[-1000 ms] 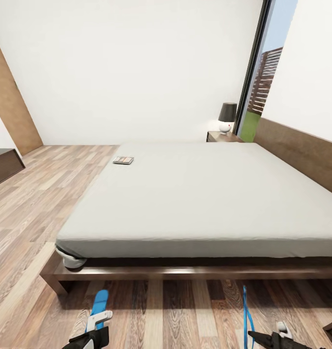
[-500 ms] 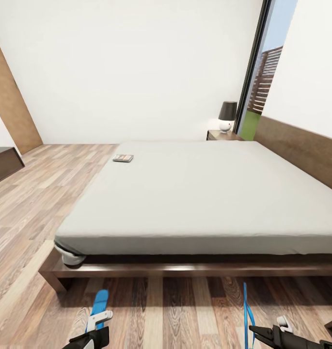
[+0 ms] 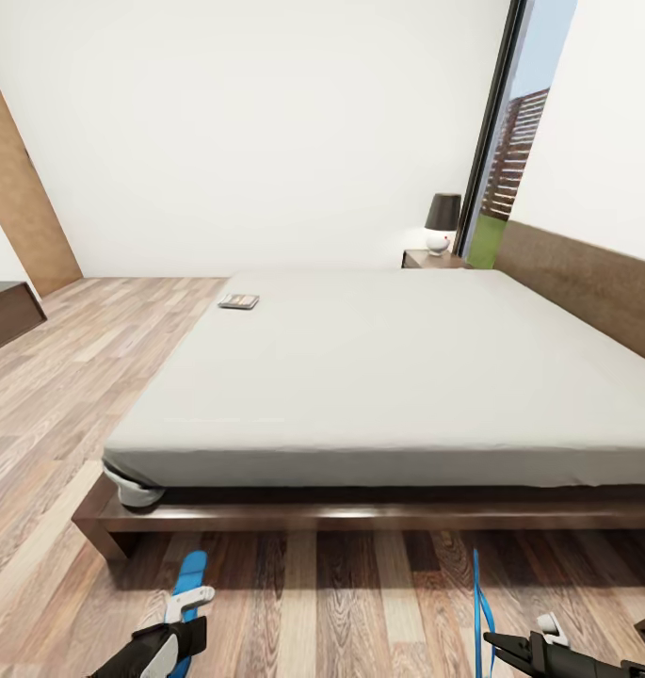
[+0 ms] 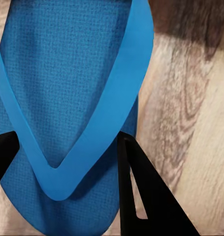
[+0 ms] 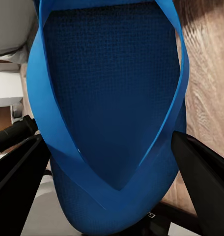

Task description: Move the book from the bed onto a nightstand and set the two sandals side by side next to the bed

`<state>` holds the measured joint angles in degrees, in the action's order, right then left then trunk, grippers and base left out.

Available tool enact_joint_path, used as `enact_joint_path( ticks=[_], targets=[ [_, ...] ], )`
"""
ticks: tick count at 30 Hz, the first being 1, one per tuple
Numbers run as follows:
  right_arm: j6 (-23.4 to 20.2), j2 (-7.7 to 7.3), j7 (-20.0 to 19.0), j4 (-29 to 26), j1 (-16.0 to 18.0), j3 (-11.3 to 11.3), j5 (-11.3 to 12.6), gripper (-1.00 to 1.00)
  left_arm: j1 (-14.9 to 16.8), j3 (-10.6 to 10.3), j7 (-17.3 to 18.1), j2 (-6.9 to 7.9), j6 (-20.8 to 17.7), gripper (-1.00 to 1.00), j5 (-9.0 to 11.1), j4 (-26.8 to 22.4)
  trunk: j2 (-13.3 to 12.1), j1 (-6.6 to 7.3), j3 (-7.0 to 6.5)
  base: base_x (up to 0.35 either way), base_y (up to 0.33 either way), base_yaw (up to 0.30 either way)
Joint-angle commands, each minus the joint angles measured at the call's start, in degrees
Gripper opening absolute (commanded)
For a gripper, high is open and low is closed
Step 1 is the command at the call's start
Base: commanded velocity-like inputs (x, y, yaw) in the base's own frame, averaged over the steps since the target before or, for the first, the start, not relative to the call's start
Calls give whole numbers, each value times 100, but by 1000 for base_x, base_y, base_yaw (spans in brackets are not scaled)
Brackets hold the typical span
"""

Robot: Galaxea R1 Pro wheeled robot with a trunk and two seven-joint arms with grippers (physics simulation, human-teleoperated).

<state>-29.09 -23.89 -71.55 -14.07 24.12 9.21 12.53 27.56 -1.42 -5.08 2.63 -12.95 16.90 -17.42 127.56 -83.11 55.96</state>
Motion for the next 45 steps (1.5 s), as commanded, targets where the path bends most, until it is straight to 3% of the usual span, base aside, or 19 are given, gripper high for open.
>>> enact_joint_path(
  ticks=[1, 4, 7, 12, 19, 39, 45],
  targets=[
    [-52, -4, -6, 1, 2, -6, 41, -100, 5, -17, -30, 16, -253, -100, 45, -102, 44, -21, 23, 0, 0, 0],
    [-53, -5, -7, 1, 2, -6, 42, -100, 11, -23, -35, 85, -733, -100, 37, -418, 164, -87, 77, 0, 0, 0],
    [-53, -6, -8, 1, 1, -6, 41, -100, 12, -33, -38, 126, -850, -100, 34, -493, 284, -153, 131, 0, 0, 0],
    [-59, -23, -8, -7, -1, -1, 44, -100, 13, -32, -198, 220, -886, -100, 27, -535, 485, -263, 221, 0, 0, 0],
    [-61, -128, -8, -8, 3, 2, 48, -100, 13, -40, -191, 220, -872, -100, 32, -570, 766, -417, 346, 0, 0, 0],
    [-62, -211, -45, -17, 2, 2, 48, -100, 13, -48, -195, 221, -856, -100, 33, -552, 1568, -856, 705, 0, 0, 0],
    [-69, -273, -192, -17, 0, 2, 48, -100, 13, -51, -195, 217, -858, -100, 33, -552, 1576, -872, 838, 0, 0, 0]
  ],
)
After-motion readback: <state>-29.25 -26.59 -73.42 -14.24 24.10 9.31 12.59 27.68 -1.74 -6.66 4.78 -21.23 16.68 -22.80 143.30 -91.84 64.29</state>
